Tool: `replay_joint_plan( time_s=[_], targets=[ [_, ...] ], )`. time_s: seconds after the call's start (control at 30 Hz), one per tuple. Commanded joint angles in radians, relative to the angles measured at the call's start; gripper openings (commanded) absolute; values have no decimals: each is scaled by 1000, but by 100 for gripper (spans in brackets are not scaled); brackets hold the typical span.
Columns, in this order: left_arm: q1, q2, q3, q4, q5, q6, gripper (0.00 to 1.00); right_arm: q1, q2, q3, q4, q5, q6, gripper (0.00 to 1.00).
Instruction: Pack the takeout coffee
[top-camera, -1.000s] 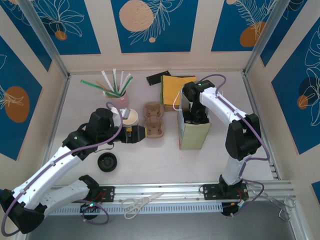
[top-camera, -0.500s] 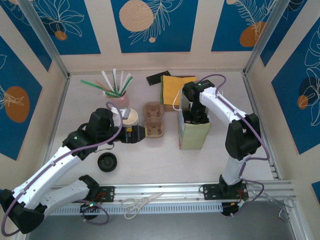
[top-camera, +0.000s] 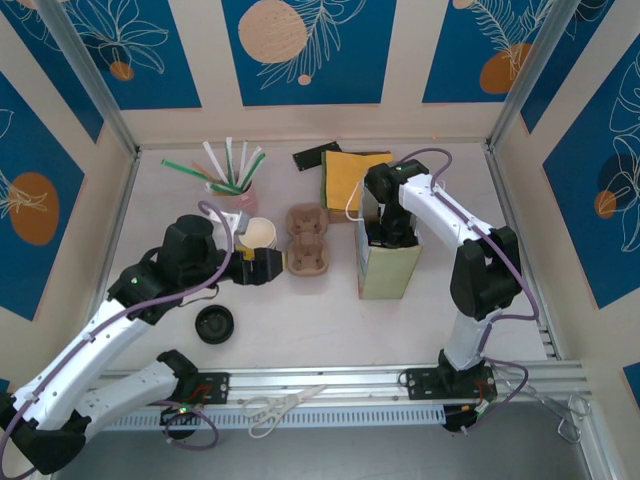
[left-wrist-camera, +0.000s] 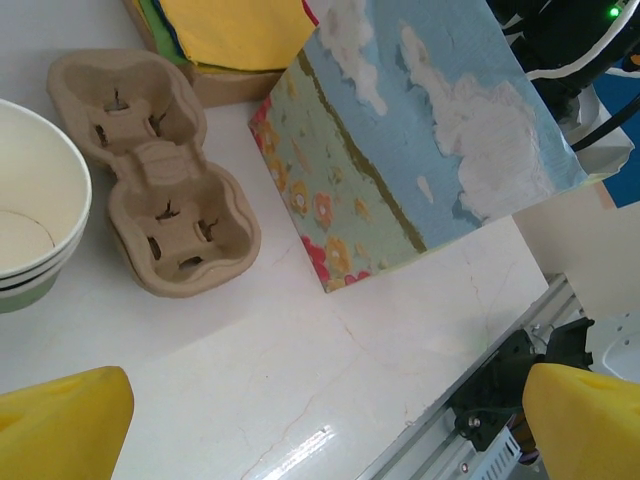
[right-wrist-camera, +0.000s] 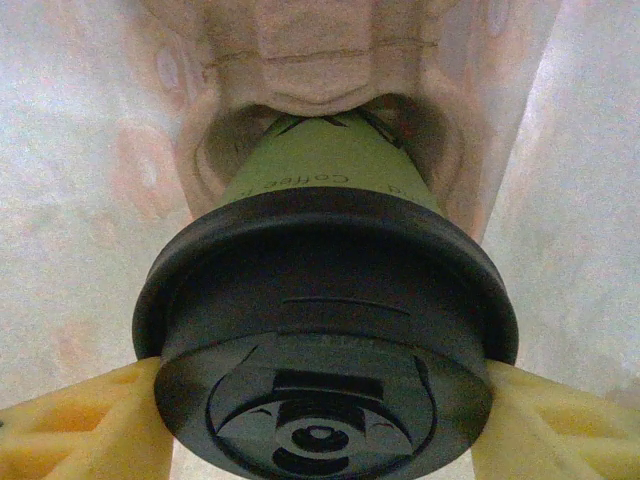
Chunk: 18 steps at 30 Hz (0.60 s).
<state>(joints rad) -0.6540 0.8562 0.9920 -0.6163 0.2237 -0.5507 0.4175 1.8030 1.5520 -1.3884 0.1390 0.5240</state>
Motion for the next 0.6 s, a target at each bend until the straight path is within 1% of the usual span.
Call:
replay_joint_plan(
  time_s=[0.0,0.57],
  targets=[
    [-4,-11,28,-37,-20,26,100,-3,68,-37,91,15,-7,66],
    [-4,-36,31,-66,-20,19,100,-3,57,-35,86,17,-8,66]
  ],
)
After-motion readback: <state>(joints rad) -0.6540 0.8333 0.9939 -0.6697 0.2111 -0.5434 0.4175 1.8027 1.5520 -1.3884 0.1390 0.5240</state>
